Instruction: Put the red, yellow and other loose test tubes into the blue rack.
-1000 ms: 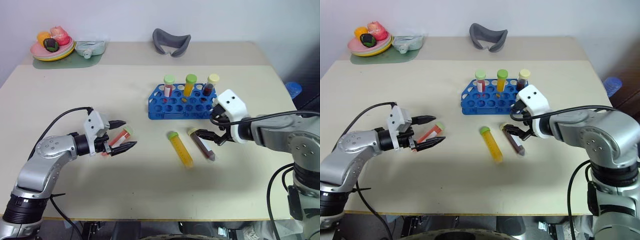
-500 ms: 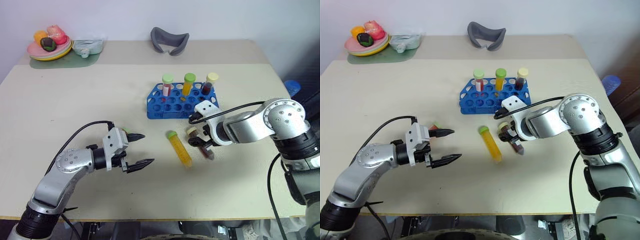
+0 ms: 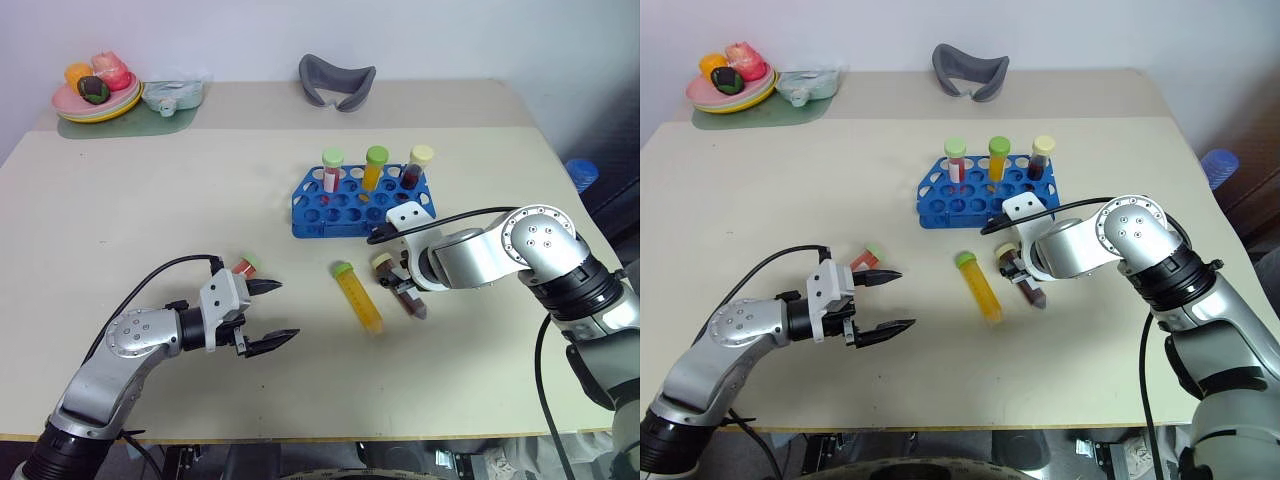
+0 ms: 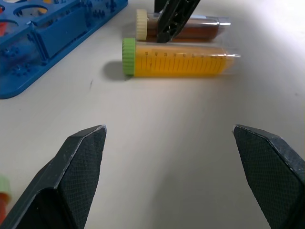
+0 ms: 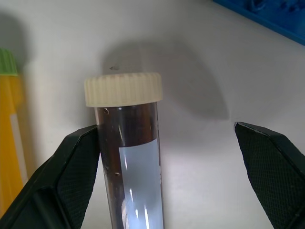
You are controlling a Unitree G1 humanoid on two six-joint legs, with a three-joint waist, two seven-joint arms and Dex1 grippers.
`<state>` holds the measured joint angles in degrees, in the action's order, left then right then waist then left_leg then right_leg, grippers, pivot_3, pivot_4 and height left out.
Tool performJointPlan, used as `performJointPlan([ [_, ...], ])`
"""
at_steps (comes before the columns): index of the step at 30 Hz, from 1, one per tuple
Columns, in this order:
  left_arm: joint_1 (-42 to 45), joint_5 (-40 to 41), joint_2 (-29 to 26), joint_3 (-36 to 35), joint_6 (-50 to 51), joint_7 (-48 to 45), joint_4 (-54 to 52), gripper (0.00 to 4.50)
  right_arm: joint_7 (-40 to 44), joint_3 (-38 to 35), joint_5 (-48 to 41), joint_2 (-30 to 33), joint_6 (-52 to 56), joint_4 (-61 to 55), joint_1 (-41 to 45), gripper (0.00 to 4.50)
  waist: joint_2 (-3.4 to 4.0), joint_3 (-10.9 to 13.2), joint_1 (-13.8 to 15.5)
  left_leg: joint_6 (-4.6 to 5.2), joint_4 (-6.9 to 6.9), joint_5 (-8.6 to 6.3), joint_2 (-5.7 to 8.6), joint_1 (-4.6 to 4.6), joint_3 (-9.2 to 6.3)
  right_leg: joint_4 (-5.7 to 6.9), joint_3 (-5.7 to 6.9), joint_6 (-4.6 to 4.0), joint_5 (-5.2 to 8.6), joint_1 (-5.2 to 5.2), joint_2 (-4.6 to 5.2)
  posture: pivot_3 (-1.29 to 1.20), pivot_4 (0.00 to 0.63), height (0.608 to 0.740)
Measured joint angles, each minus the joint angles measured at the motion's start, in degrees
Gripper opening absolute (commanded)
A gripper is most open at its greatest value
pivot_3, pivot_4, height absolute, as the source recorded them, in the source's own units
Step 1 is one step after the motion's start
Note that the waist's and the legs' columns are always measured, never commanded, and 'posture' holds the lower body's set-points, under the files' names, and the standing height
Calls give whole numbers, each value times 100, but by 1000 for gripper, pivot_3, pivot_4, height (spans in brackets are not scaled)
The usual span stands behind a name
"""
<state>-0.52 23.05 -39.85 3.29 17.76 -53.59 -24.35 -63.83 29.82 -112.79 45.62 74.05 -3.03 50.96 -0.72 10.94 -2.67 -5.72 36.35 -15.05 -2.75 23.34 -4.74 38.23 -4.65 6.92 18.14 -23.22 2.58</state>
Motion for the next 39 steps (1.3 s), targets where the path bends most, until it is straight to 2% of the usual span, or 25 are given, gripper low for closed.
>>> performJointPlan([
  [6,-115,-2,0,-22,-140,-78,79,4500,1,2,0,-82,-30,-2,-14,890,0,0,12,0,-1,0,0,1,0,-1,0,0,0,0,1,0,150,740],
  [19,-162,-85,1,-24,-364,-109,188,4500,18,2,5,-94,-36,-14,-5,890,0,0,11,0,-1,0,0,1,0,-1,0,0,0,-1,1,0,150,740],
  [23,-187,-89,2,-68,-363,-80,185,4500,714,-219,28,123,-22,-520,136,890,6,3,8,1,-7,0,-1,5,0,-2,0,0,0,-10,0,0,150,740],
  [25,-222,-89,2,-145,-361,-33,182,4500,1428,-710,253,266,-113,-1082,174,890,6,3,16,1,-10,0,-1,5,-2,-3,1,0,0,-10,0,0,150,740],
  [28,-243,-83,12,-241,-351,50,159,4500,2681,-1490,1331,534,-420,-1975,54,890,5,2,36,1,-11,-1,0,7,-2,-11,3,0,0,-7,1,0,150,740],
  [30,-232,-79,102,-253,-335,142,131,4500,3548,-1963,2415,731,-940,-2572,-404,890,-1,-2,74,2,-11,-1,0,7,-4,-19,7,0,0,-2,2,0,150,740],
  [33,-143,-36,191,-247,-297,225,84,4500,4132,-2300,3627,669,-1641,-2762,-1081,890,-1,-1,63,2,-5,-1,0,5,0,-12,4,1,0,-2,3,0,150,740],
  [39,459,-4,594,-113,-148,448,84,4500,4596,-2549,6530,-517,-3756,-2247,-2117,890,2,-3,9,1,-8,-1,0,-1,1,-4,1,1,-1,-2,-1,0,150,740],
])
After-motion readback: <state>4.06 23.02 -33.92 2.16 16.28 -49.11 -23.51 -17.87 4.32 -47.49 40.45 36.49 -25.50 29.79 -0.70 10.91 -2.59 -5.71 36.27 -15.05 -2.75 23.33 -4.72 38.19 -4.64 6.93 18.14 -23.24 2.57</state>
